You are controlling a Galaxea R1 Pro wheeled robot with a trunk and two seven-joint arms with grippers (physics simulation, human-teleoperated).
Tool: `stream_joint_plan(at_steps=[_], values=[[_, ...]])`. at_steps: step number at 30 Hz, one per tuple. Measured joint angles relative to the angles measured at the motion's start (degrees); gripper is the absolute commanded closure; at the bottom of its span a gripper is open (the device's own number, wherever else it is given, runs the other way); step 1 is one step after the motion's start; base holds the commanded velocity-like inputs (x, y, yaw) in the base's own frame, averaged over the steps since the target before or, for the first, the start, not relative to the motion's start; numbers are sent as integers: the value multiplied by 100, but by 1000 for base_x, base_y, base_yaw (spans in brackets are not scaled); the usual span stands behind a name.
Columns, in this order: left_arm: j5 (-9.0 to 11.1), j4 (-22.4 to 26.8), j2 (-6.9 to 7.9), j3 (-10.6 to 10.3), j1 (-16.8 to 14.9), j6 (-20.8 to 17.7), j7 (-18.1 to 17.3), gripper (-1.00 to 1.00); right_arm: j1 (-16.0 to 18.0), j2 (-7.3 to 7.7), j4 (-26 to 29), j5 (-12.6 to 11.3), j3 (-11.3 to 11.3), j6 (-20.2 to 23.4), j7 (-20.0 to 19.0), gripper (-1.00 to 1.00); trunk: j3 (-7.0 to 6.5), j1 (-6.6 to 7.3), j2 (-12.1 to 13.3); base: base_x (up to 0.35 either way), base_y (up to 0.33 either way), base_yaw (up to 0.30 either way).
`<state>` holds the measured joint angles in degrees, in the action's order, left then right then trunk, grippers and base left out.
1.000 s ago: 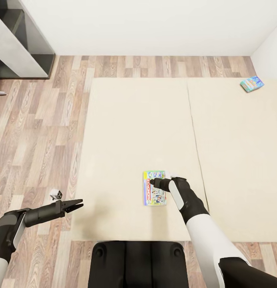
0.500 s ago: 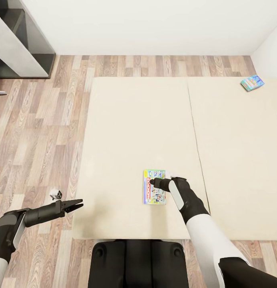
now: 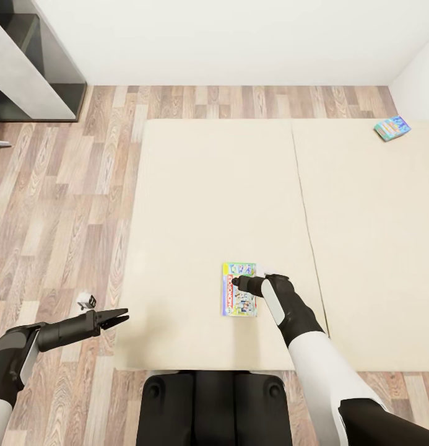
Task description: Put all the toys in the child's room - the three board games (two on the bed and one on the table), the two jigsaw puzzles on the table, and the tennis ball on the table - inside the toy box on the table in the child's room.
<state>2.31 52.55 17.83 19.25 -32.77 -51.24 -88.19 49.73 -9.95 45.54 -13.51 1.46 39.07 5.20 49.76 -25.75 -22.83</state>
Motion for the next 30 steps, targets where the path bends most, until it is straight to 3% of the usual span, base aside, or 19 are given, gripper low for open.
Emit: stream_joint_plan(at_steps=[30], values=[[-1,1,0,1,0,-1,-1,-100,0,0,-1,-1,-8,-1,-15,-100,0,0,0,0,58,0]])
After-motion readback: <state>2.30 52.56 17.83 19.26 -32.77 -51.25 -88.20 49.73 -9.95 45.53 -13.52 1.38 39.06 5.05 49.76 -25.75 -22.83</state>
